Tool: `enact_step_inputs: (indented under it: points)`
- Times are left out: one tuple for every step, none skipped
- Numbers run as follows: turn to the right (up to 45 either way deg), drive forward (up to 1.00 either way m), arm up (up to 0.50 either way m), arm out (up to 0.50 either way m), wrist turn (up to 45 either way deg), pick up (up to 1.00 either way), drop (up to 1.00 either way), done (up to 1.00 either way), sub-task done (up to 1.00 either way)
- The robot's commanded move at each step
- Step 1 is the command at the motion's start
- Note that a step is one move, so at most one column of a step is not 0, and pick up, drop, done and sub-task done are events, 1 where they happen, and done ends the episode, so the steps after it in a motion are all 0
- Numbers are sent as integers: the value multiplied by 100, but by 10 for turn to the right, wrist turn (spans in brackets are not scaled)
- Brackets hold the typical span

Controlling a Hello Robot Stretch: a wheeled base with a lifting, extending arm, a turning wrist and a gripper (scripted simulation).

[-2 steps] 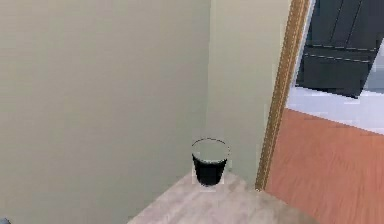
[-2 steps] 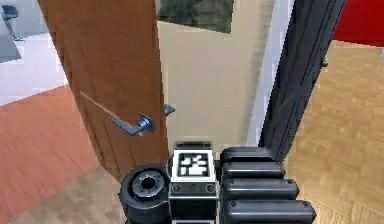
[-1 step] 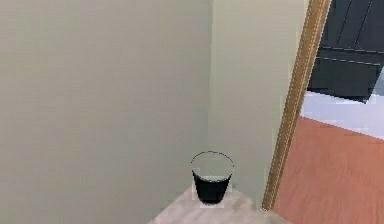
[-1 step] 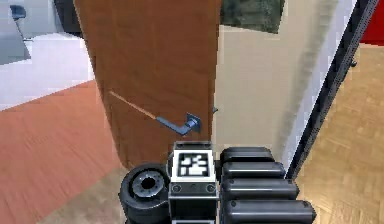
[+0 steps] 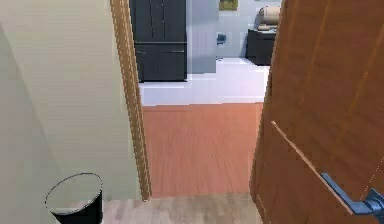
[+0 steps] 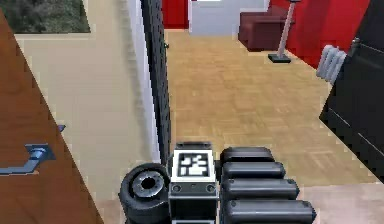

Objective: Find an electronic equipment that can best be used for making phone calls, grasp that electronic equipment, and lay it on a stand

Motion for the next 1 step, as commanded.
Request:
enact_step_inputs:
  points:
    - [0,100,0,0,0,0,0,0,0]
